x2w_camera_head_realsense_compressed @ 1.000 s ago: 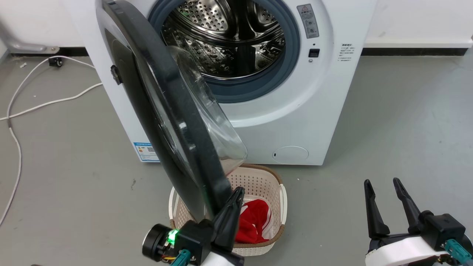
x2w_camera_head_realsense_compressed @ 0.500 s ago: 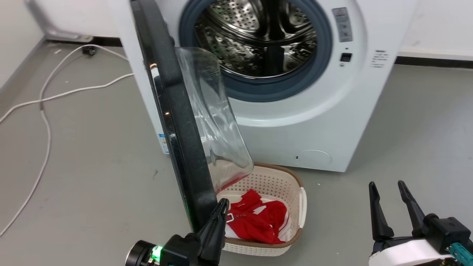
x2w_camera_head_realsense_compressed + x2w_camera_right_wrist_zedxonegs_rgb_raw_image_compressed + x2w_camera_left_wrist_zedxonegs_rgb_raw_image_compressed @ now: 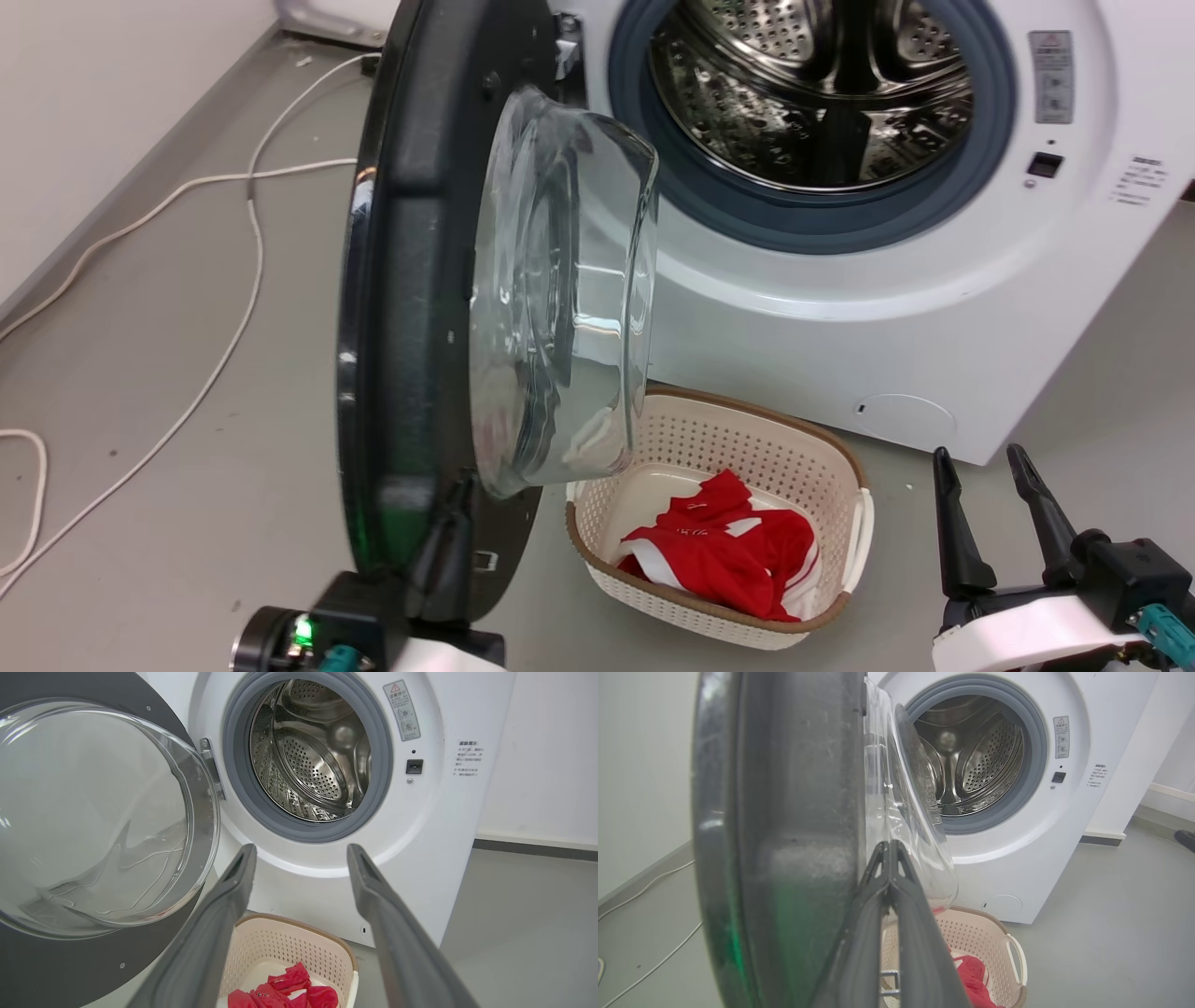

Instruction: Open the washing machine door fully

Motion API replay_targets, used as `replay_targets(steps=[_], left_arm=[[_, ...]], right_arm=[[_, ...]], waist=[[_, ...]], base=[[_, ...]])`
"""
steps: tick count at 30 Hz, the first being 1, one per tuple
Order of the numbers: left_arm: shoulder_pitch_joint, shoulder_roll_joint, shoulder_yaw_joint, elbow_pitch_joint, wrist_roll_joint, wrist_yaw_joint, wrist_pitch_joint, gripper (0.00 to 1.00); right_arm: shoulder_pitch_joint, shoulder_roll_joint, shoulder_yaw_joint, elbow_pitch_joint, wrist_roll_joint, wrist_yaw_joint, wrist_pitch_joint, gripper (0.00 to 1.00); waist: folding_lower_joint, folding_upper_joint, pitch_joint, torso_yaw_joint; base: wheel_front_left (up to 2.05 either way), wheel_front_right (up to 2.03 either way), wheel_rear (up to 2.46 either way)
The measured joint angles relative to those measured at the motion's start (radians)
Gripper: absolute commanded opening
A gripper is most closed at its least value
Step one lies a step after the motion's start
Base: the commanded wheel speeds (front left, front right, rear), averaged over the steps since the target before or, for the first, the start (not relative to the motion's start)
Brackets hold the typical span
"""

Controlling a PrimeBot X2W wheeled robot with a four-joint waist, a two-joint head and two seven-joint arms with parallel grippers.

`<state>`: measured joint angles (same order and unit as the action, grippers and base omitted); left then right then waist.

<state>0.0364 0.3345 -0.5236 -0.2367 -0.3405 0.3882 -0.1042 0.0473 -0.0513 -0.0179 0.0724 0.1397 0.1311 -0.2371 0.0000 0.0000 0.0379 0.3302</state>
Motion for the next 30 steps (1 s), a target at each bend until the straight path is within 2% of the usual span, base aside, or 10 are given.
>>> replay_targets(steps=[6, 11, 20, 30], left_arm=[[-0.001, 0.009, 0.085, 0.054, -0.059, 0.004, -0.047, 0.0], [-0.019, 0.031, 0.169, 0.134, -0.105, -0.01, -0.102, 0.0], [-0.078, 0.061, 0.343, 0.213, -0.162, -0.002, -0.146, 0.0], [-0.103, 0.099, 0.537, 0.275, -0.222, -0.048, -0.156, 0.0]], right_arm=[[-0.004, 0.0, 0.007, -0.006, -0.008, 0.0, 0.007, 1.0], [-0.018, 0.0, 0.008, -0.017, -0.017, 0.0, 0.019, 1.0], [-0.032, 0.0, 0.0, -0.036, -0.028, 0.0, 0.036, 1.0], [-0.052, 0.0, -0.003, -0.045, -0.04, 0.0, 0.043, 1.0]], waist=[[0.0, 0.0, 0.014, 0.028], [0.0, 0.0, 0.037, 0.023], [0.0, 0.0, 0.09, 0.004], [0.0, 0.0, 0.131, -0.016]], base=[[0.0, 0.0, 0.0], [0.0, 0.0, 0.0], [0.0, 0.0, 0.0], [0.0, 0.0, 0.0]])
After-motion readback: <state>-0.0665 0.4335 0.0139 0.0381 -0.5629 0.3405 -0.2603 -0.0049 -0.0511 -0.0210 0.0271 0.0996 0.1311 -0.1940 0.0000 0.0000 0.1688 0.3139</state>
